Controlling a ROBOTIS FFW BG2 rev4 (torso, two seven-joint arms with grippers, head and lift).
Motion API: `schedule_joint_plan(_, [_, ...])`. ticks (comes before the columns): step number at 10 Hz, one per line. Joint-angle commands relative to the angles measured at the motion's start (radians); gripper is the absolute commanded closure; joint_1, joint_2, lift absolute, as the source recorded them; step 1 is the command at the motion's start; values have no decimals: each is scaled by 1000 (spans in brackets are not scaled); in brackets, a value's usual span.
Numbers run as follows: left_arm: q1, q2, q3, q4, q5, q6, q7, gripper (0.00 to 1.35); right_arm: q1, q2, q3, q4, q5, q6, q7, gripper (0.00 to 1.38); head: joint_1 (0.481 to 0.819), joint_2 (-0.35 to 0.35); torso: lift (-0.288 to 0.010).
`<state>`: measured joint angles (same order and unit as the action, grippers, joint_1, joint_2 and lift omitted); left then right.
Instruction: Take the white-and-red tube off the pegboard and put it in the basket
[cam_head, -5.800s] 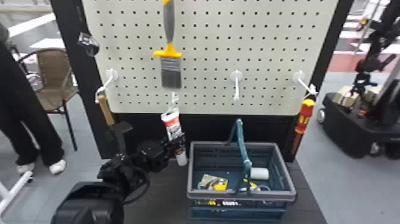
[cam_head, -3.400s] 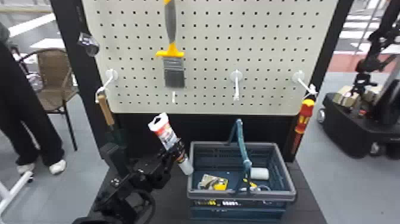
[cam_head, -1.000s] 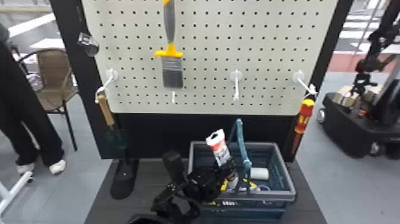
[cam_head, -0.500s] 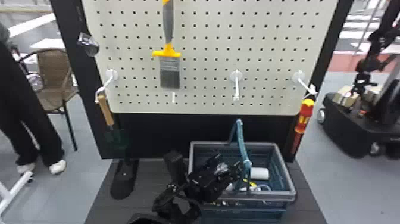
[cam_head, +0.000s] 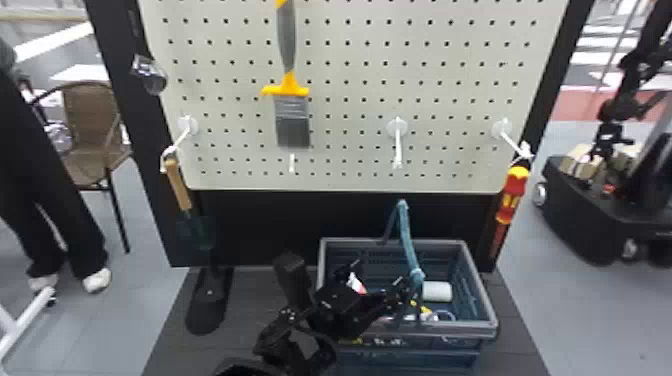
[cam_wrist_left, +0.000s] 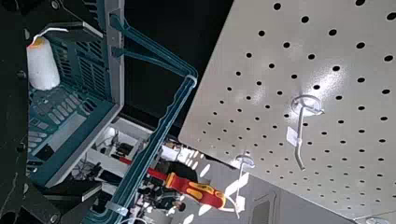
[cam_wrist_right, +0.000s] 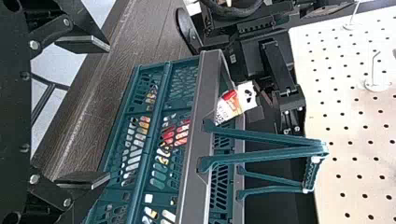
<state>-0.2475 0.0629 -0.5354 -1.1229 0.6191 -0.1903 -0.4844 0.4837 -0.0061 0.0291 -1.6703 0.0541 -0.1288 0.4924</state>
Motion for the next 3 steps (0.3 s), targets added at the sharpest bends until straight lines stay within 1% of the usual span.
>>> schedule_joint_plan(1, [1, 2, 0, 0, 1, -1, 0, 214, 0, 0, 0, 2, 0, 0, 0, 314, 549, 0, -100])
schedule_joint_plan(3, [-1, 2, 2, 0, -1, -3, 1, 222, 0, 0, 0, 2, 0, 0, 0, 314, 549, 0, -100])
